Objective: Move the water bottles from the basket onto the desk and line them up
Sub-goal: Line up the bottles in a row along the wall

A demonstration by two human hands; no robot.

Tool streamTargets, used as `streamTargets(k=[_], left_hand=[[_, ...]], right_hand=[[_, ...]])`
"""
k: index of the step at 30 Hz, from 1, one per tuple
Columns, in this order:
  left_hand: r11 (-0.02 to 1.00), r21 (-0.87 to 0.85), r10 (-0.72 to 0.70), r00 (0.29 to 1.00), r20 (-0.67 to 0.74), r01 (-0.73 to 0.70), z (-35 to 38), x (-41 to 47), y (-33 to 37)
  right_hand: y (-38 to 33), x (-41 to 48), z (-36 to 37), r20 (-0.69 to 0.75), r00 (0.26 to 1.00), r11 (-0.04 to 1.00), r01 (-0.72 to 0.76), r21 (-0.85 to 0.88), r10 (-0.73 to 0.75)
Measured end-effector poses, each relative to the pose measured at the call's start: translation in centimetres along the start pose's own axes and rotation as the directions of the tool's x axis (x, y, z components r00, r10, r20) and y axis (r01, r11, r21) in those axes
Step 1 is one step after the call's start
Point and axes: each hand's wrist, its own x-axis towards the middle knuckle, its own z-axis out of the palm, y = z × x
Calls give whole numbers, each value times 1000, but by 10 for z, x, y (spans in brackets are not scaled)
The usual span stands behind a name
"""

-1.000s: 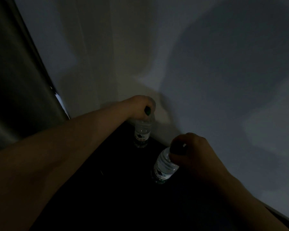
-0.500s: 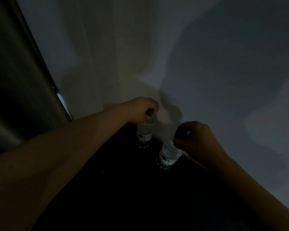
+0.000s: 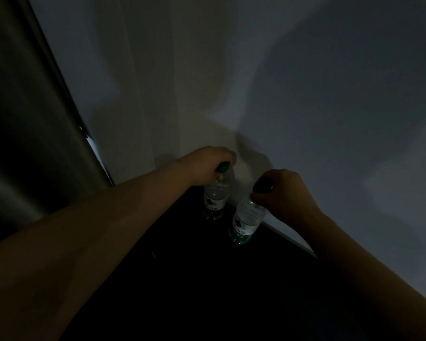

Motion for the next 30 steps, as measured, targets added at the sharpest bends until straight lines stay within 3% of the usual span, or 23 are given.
streamTargets(k=[30], left_hand=[[999,-14,-42,999,-16,42,1,0,3]], right_hand=[[-1,33,22,-50,999,999,3,-39,-4]])
